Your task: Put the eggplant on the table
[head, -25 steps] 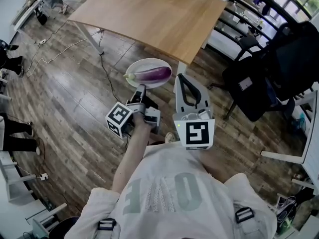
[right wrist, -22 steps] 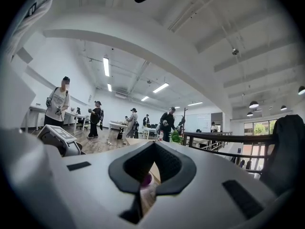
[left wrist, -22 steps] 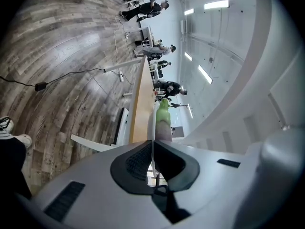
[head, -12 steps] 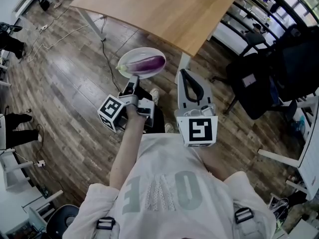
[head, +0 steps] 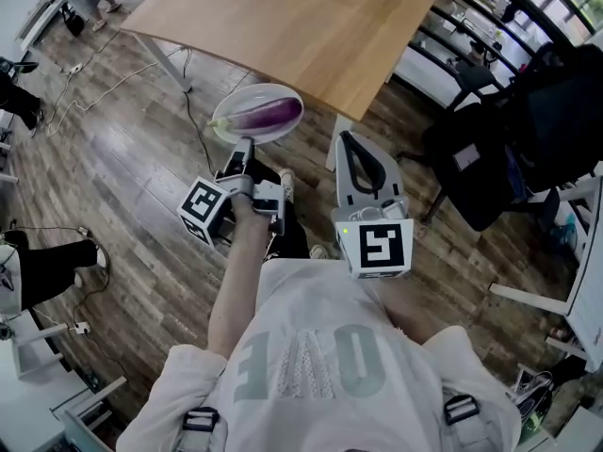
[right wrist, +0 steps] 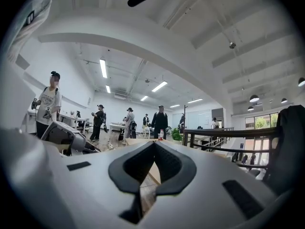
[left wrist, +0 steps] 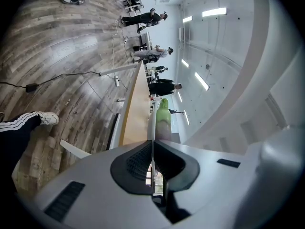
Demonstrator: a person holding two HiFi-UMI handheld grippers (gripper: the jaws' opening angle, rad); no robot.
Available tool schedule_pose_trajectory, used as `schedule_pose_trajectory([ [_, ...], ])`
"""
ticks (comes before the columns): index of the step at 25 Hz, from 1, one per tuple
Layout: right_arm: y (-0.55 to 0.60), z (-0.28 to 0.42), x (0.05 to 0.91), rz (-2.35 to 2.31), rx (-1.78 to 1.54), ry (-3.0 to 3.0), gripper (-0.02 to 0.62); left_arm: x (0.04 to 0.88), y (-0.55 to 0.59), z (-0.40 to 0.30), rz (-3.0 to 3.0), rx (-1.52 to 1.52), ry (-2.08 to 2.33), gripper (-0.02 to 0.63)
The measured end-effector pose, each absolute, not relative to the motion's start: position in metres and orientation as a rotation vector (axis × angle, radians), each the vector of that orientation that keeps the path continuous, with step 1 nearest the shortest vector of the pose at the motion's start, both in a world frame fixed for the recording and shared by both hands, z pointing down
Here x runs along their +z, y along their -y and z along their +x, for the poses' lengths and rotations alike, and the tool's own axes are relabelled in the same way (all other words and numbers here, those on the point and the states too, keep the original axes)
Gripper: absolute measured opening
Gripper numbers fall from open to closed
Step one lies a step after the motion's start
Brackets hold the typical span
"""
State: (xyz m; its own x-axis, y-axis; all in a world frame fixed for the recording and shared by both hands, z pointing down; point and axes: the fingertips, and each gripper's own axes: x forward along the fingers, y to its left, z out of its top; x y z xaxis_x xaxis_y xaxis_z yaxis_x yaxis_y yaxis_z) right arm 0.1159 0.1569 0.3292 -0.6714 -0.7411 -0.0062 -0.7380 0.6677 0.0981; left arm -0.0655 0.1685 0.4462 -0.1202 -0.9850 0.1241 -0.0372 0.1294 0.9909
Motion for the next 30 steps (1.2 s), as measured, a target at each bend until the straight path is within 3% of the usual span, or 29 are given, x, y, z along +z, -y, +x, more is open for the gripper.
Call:
schedule_pose_trajectory([
  [15,-0.119,0.081,0.339,1.257,-0.121,2.835,0.018,0.46,-0.133,-0.087,1.056,-1.148,1.346,0.018],
  [30,0.041,-0.054,0.3,1.21,-0.327,2.789,0.018,0.419,0.039,-0.188,1.146,-1.092,1.303,0.018],
])
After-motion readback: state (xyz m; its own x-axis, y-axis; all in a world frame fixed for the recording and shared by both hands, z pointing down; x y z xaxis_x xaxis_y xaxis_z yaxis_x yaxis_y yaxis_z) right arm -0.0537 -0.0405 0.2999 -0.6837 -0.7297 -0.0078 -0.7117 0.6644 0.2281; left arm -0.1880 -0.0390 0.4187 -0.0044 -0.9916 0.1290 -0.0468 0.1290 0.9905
